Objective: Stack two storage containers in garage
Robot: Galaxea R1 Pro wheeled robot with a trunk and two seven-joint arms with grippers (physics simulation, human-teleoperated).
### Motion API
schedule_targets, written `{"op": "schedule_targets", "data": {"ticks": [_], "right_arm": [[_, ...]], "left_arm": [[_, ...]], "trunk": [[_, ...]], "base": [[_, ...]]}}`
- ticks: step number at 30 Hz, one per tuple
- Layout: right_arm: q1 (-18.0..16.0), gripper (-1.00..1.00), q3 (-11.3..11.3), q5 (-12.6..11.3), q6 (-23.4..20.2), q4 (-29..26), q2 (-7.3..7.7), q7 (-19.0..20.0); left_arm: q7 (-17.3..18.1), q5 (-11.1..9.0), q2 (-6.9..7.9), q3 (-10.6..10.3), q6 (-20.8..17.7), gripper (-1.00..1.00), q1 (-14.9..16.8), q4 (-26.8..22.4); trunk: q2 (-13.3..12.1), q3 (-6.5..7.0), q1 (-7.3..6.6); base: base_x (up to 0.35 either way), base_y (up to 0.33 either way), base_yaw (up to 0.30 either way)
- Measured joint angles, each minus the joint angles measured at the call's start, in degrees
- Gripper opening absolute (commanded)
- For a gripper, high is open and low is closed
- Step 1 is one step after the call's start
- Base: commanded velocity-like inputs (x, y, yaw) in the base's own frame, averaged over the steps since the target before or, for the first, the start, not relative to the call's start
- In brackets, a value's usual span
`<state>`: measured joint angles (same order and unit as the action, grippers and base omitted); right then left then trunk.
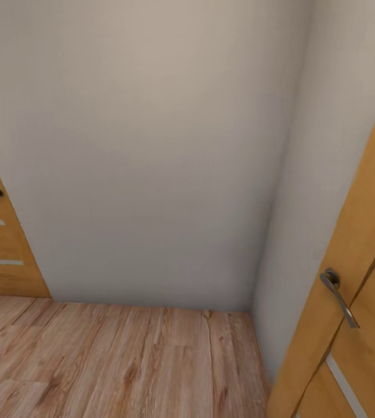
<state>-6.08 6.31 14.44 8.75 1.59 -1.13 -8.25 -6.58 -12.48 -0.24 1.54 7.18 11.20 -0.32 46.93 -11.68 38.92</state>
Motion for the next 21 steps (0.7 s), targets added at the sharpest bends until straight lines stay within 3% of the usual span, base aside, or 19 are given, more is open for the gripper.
{"op": "schedule_targets", "data": {"ticks": [21], "right_arm": [[0.00,1.00,0.02,0.09,0.08,0.00,0.01,0.00]], "left_arm": [[0.00,-0.09,0.01,0.00,0.08,1.00,0.00,0.00]], "trunk": [[0.00,0.00,0.00]], "base": [[0.316,0.000,0.268]]}}
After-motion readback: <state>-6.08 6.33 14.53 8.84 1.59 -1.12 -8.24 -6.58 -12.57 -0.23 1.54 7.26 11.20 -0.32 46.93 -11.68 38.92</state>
